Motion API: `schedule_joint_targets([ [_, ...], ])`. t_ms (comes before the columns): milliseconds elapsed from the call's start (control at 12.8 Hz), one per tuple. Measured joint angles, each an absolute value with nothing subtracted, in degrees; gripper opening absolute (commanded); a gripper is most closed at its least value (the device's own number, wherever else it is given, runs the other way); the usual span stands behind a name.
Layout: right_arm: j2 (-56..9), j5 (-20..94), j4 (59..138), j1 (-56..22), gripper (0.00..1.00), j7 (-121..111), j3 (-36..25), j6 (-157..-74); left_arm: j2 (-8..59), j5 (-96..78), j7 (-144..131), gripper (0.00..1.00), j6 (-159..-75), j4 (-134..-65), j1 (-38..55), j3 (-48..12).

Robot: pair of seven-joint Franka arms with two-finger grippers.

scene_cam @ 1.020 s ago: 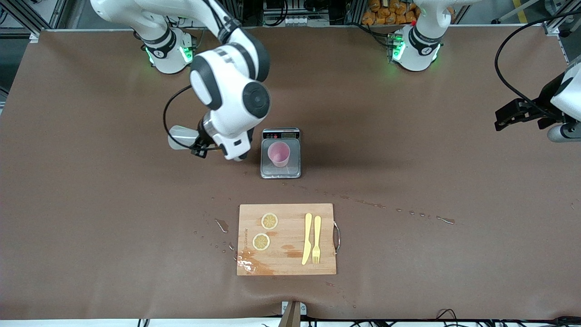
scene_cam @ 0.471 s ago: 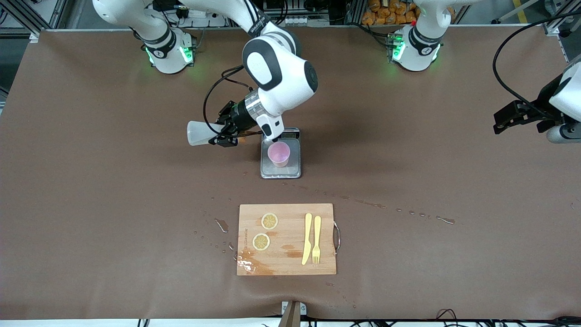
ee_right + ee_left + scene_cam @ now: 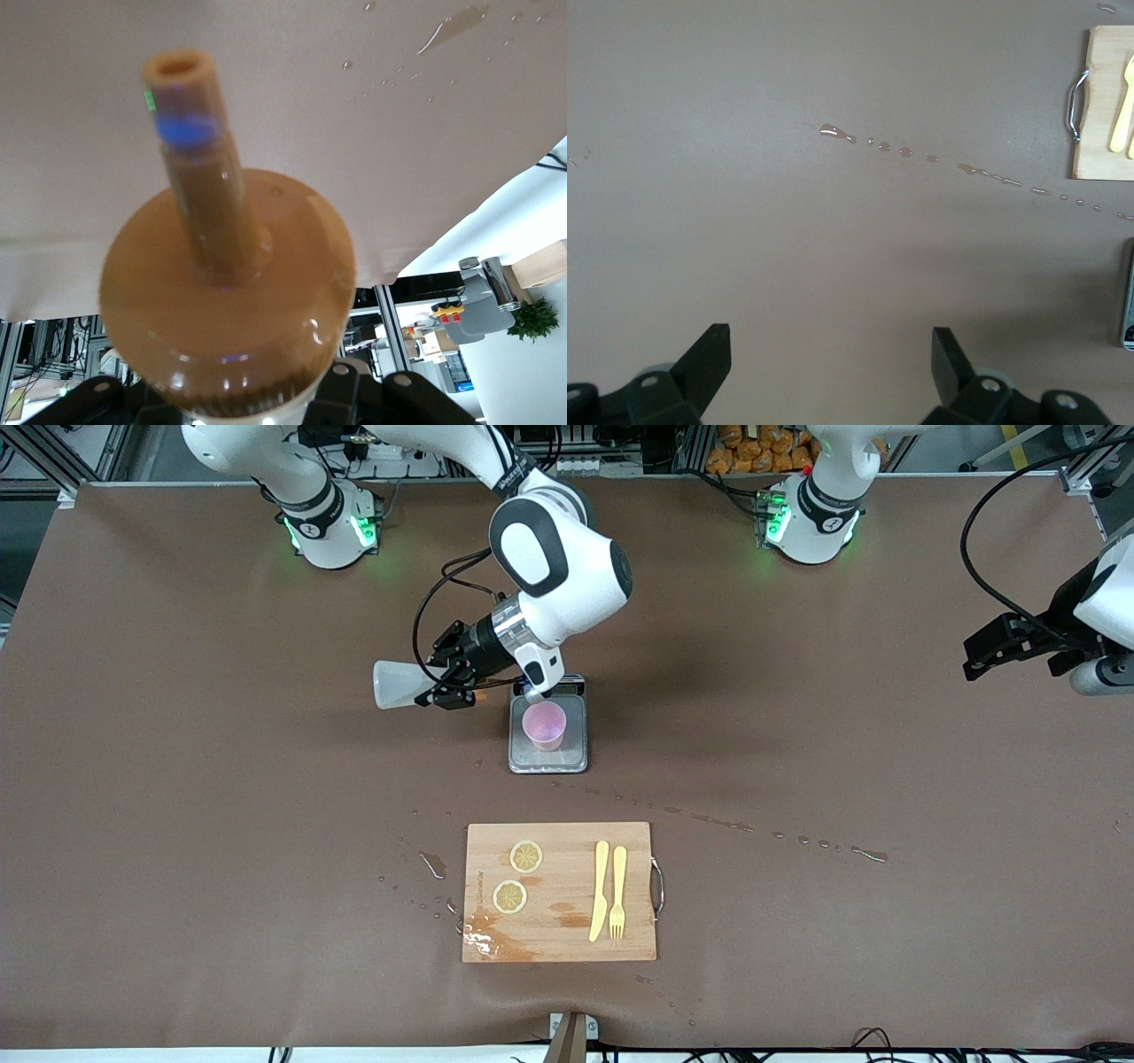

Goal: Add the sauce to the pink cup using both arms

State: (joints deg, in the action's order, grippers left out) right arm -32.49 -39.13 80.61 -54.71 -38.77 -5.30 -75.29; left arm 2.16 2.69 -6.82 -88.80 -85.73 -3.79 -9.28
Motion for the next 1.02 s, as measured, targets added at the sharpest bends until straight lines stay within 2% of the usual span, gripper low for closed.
schedule_joint_targets([
  [392, -31.6, -32.4, 79.3, -49.4, 0.0, -37.4, -6.4, -75.3, 1.5, 2.7, -6.8, 1.0, -88.7, -86.4, -3.8, -9.3],
  [1020, -25.5, -15.1, 78.6, -27.6, 0.0, -37.2, -6.9, -76.1, 1.4, 2.7, -6.8, 1.0, -88.7, -86.9, -3.8, -9.2],
])
